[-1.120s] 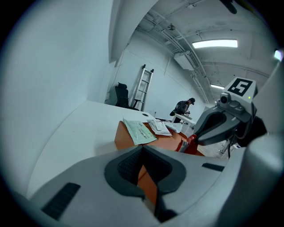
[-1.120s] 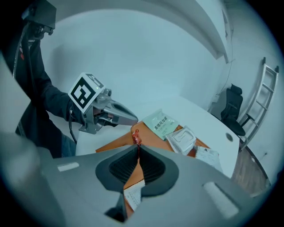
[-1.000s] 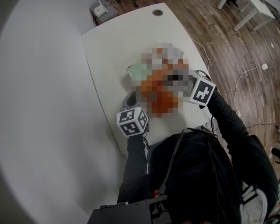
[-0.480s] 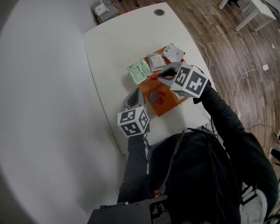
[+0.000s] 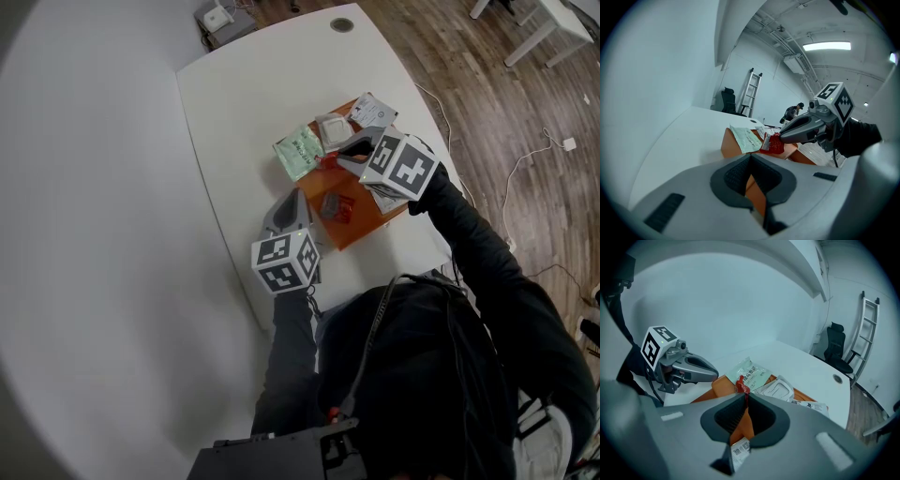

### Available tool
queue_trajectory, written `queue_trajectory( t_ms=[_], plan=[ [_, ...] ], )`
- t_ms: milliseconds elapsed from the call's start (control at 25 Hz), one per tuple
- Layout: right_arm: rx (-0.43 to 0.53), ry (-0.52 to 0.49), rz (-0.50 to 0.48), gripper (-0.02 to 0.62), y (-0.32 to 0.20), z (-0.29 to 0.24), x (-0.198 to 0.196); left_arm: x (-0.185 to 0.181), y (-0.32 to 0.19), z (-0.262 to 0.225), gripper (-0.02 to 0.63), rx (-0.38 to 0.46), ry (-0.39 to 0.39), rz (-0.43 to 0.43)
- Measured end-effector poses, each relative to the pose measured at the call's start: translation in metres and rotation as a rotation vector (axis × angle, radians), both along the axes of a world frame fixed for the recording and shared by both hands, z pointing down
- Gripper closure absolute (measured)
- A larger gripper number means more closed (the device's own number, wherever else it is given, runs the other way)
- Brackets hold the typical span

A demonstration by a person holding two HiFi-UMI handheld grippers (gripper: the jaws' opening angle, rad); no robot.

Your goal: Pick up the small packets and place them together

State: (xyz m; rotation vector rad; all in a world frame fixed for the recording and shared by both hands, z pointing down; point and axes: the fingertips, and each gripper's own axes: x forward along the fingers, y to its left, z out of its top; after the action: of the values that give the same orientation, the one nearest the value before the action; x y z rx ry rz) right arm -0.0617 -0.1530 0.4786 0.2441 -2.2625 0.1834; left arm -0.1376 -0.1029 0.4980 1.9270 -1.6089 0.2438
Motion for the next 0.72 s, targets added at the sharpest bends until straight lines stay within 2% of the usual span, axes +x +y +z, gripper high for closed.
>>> queue_trajectory(
  t_ms=[280,480,720],
  plan=[
    [0.027,0.012,0.038,0.571,-0.012,0.009,0.000,0.000,0.000,0.001,0.604,0.000,-0.002,-0.001],
    [0.036,0.013,0.052,0.541,-0.016,0.010,0.001,0.001,0.000,0.001,0.604,-0.001,-0.003,-0.001],
    [0.078,-0.020,0.083,0.540,-0.023,-0.004,0.004,0.000,-0.002,0.001,0.604,-0.001,0.000,0.002]
  ],
)
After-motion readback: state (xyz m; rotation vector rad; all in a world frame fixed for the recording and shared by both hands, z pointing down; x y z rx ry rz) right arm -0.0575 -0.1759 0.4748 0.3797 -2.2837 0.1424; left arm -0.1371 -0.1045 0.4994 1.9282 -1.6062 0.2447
